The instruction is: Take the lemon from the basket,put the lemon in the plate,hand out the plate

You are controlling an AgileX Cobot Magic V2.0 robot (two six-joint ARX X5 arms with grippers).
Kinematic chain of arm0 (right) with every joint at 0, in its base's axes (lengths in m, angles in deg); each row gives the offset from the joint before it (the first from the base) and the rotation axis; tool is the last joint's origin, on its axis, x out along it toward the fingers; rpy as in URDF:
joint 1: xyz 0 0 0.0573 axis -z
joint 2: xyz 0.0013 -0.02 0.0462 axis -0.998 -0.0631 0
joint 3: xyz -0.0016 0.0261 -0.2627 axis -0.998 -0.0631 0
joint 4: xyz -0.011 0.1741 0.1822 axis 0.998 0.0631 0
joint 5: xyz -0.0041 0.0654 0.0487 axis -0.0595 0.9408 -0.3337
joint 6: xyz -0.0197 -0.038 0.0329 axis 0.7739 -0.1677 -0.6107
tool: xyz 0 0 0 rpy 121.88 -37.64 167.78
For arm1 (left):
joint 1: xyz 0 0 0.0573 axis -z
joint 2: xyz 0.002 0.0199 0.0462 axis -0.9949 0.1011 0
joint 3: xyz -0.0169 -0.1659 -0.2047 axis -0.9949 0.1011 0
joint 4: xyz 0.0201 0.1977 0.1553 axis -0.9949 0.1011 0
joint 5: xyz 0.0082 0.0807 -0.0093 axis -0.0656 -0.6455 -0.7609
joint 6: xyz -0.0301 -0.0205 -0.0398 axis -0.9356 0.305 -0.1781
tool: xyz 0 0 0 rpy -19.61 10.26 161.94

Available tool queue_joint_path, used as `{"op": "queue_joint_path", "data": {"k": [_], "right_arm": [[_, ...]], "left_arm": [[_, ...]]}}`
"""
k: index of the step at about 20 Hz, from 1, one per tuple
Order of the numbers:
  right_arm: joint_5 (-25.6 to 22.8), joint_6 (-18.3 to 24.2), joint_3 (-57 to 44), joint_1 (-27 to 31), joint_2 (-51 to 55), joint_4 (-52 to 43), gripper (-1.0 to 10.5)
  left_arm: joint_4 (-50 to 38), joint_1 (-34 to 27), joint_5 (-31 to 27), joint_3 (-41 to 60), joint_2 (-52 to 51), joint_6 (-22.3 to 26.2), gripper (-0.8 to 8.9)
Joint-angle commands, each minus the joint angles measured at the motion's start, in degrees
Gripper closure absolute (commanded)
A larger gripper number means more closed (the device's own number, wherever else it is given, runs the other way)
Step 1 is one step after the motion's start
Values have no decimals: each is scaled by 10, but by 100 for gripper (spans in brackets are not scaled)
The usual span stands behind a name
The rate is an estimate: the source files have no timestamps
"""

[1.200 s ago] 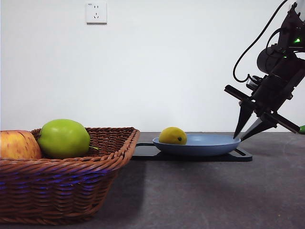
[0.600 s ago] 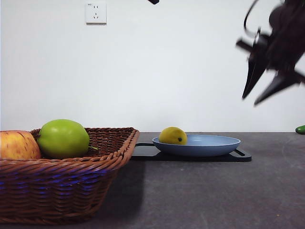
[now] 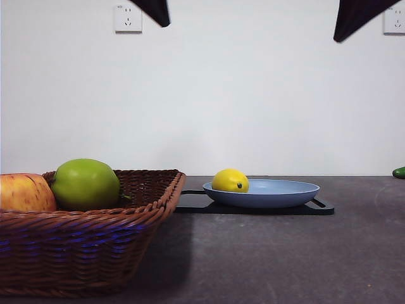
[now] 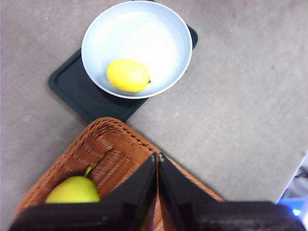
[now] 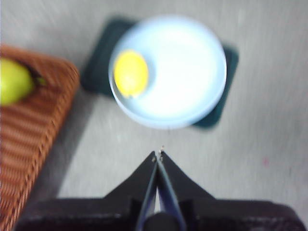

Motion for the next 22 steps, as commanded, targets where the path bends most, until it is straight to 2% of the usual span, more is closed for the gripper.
{"op": "queue_joint_path", "data": {"k": [1, 6, 9, 13, 17, 22], "right_arm": [[-35, -10, -58, -30, 53, -67, 944], [-97, -10, -212, -58, 162, -201, 944], [-96, -10, -319, -66, 215, -304, 944], [-96, -32, -430, -73, 258, -424, 944], [-96, -46, -440, -72, 261, -433, 944], [-94, -59, -440, -72, 261, -433, 943]], "left_arm": [[-45, -25, 33, 54, -38, 3, 807], [-211, -90, 42, 283, -198, 0, 807], [-304, -112, 95, 420, -315, -16, 807], [-367, -115, 95, 557, -466, -48, 807], [-392, -115, 89, 599, -573, -64, 805], [-400, -115, 91, 599, -584, -64, 805]]}}
